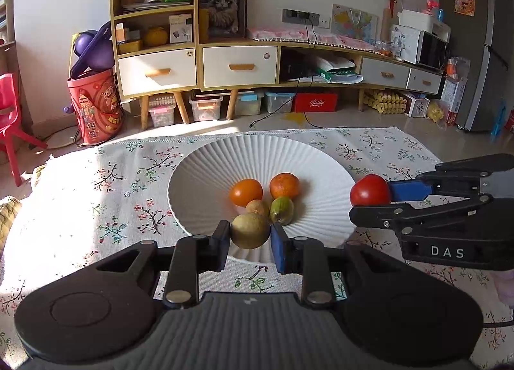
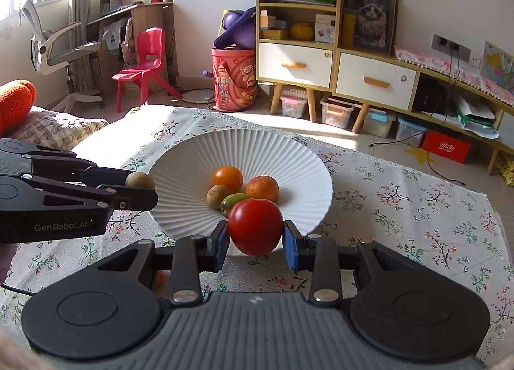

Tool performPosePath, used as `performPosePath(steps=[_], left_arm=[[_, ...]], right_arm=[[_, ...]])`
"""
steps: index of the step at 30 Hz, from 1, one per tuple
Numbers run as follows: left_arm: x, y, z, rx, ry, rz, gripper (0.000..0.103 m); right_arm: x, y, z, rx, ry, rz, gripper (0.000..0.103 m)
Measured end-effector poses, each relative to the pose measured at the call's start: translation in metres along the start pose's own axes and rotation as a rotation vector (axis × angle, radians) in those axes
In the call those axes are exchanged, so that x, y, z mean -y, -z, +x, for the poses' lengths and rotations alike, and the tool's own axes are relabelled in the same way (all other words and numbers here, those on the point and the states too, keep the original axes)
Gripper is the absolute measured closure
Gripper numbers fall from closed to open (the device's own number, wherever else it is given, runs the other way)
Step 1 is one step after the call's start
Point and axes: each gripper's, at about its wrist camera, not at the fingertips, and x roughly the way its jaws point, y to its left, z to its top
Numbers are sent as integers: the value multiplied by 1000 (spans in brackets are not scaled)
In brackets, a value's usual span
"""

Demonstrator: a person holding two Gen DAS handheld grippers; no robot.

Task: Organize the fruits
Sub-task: 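Carry the kiwi with the left gripper while the right gripper carries the tomato over the plate, then open both grippers to drop the kiwi and tomato into the white plate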

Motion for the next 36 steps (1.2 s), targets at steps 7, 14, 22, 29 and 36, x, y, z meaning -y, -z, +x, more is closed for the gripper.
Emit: performPosePath(steps=[7,14,22,29,36], left_arm=[[1,-6,15,-21,-16,0,92],[-1,-9,26,-36,-42,-13,92],[-8,-12,42,-53,-61,-29,92],[-4,-12,51,-58,-77,-9,92],[-5,-13,53,-59,-77,-5,92]], right_arm=[[1,-6,8,-11,14,6,71],[3,-11,20,-27,34,15,71],[6,-14,32,-51,47,26,71],[3,-13,43,-74,64,12,71],[1,-13,49,-86,69,11,71]])
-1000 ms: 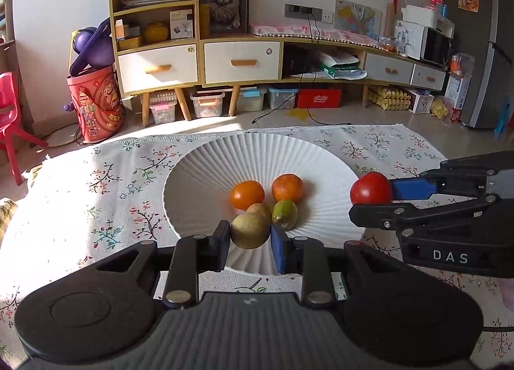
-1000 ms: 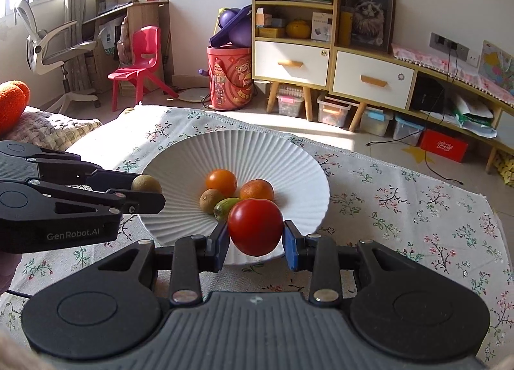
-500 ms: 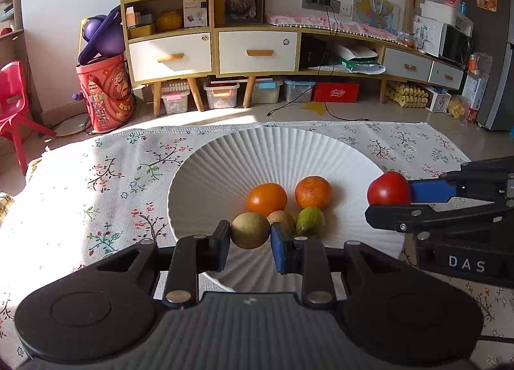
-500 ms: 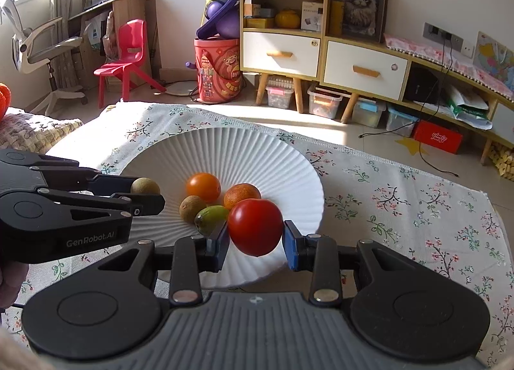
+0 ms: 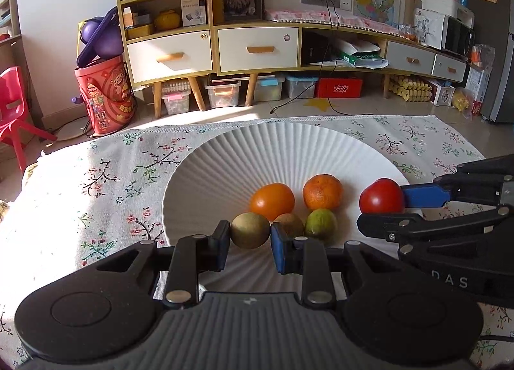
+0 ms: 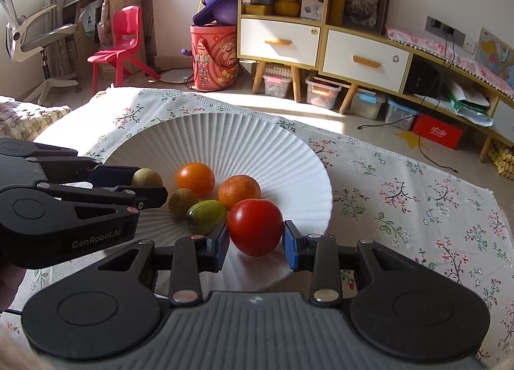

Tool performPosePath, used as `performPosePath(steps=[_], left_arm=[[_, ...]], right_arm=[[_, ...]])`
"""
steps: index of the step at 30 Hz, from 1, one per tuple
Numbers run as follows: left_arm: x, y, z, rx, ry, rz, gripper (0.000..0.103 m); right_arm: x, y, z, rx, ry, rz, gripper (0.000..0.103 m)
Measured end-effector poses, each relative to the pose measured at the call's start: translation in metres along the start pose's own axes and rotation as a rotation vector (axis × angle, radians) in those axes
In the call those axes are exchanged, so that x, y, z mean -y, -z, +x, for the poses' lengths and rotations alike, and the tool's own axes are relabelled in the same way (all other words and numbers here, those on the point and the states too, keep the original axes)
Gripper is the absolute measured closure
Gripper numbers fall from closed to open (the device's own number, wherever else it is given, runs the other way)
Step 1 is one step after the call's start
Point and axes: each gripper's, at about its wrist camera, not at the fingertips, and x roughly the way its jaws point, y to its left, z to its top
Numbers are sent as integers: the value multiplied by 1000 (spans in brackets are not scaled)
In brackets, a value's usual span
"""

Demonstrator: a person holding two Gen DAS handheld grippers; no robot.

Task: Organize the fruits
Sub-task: 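Open both grippers to drop the kiwi and tomato into the white plate, then move both open grippers back toward the orange and green fruit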

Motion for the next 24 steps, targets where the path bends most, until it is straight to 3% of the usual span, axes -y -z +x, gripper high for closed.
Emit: performPosePath(steps=[10,18,22,24], left_arm=[[-1,-1,1,7,-2,5,89],[-6,-1,-10,21,-1,-14,59],[-10,1,-21,24,-5,-36,52],[-11,2,-28,20,-6,-53,43]], right_arm=[[-4,1,-2,4,-3,-14,69],[2,-3,-12,31,13,15,50],[9,-5,-21,30,20,73,42],[9,-4,-26,32,27,85,39]])
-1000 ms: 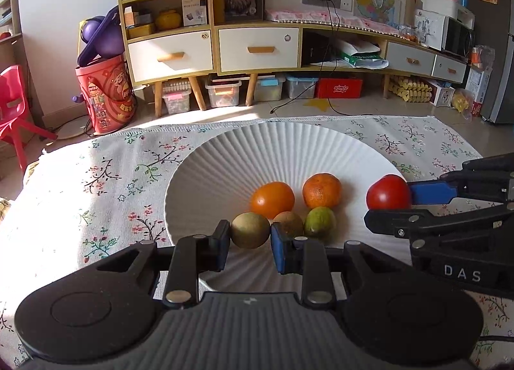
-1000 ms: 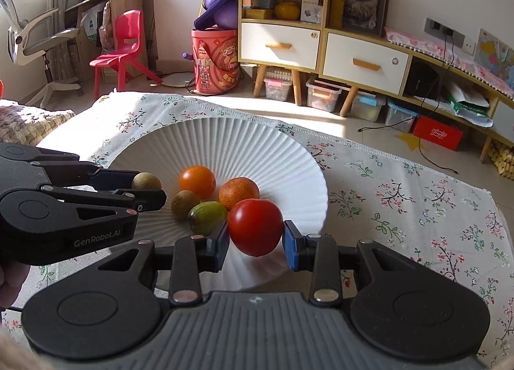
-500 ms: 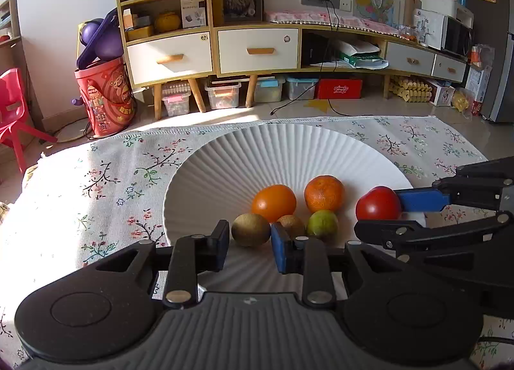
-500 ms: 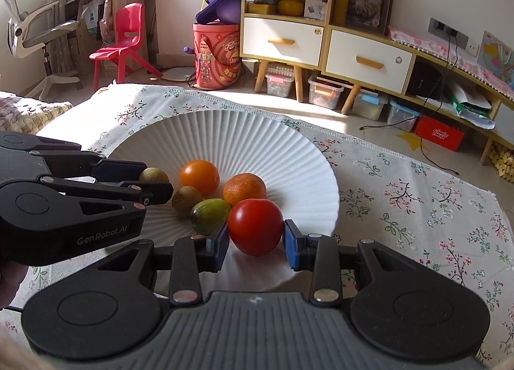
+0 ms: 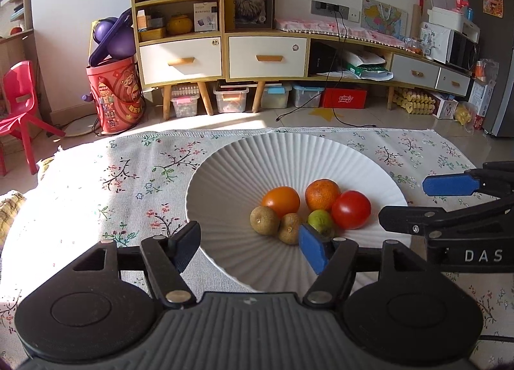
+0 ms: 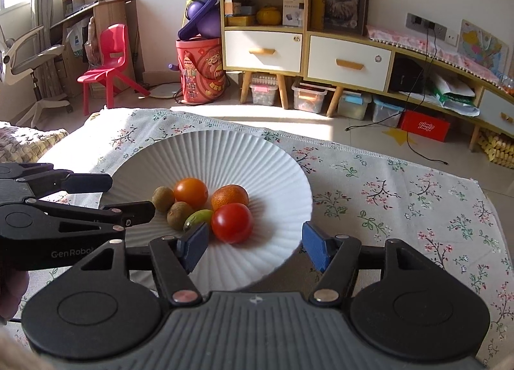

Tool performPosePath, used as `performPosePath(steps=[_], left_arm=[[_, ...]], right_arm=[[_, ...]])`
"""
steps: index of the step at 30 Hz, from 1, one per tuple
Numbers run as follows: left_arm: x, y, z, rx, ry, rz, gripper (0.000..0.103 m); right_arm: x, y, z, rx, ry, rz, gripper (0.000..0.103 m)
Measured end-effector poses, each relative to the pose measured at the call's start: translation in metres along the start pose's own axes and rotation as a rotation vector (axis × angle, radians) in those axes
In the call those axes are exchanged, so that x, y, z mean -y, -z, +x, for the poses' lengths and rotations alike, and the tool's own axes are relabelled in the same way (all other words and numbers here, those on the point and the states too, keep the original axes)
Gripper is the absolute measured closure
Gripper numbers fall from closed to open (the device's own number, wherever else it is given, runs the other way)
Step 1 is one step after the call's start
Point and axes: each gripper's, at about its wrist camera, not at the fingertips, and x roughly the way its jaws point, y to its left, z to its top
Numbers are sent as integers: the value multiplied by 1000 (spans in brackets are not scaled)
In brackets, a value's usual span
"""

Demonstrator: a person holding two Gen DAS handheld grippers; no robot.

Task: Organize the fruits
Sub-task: 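Move both open grippers back toward the orange and green fruit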

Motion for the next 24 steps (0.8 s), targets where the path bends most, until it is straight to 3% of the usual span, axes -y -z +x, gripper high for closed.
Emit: performPosePath(steps=[11,24], left_arm=[[-6,9,-37,-5,-8,-6,25],[-11,29,-69,-28,-39,-60,12]], right_arm=[[-8,3,-27,11,27,14,30],[-9,20,-59,25,55,94,15]])
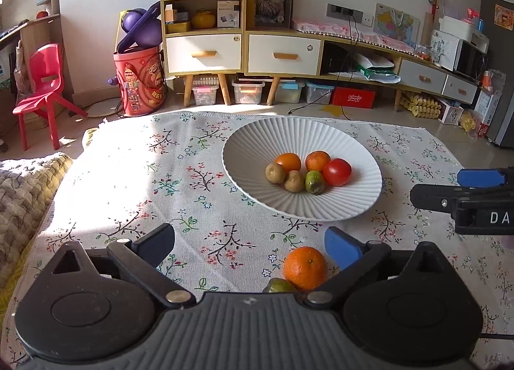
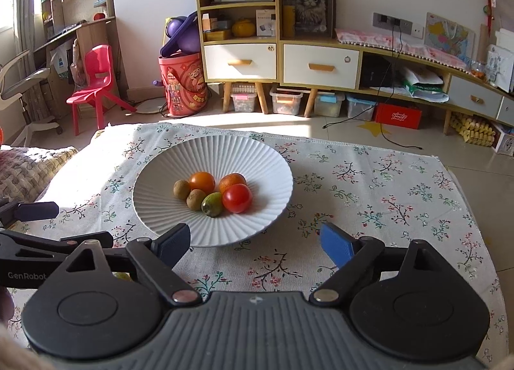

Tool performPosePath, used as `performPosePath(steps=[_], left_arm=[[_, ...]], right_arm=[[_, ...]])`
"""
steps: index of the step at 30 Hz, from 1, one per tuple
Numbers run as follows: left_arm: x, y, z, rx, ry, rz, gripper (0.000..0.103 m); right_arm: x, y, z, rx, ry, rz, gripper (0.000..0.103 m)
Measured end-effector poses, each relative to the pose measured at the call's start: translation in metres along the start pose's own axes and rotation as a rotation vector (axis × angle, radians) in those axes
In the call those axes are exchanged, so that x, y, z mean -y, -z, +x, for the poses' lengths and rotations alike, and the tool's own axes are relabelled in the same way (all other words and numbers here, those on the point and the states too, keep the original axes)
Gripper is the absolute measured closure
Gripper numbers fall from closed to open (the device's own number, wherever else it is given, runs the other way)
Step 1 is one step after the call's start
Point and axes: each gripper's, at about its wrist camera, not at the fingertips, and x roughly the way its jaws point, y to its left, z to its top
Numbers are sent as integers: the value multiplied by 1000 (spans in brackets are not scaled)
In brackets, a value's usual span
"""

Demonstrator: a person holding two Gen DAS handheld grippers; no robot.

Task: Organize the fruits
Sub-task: 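Move both open grippers back toward the orange and green fruit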

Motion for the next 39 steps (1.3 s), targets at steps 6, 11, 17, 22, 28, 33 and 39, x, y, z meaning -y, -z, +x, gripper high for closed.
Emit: performPosePath(steps=[6,11,17,22,28,33,39], left_arm=[[1,17,-10,-21,-14,3,11],[1,28,-16,-30,-5,-3,11],[0,41,-18,-40,-8,-8,11],[0,52,-17,-54,-13,-2,11],[-4,61,-14,-67,-2,-9,11],[-6,68,-5,-67,0,-6,17],[-8,71,9,-54,19,-8,35]], right_arm=[[-2,10,-8,-7,-2,10,8],[-6,21,-12,-12,-6,7,5],[-11,32,-17,-3,-23,-1,1],[-16,42,-15,-1,-20,-23,1],[-19,52,-12,4,-22,-45,1],[-18,59,-5,-4,1,-47,1],[-18,66,3,12,29,-47,3]])
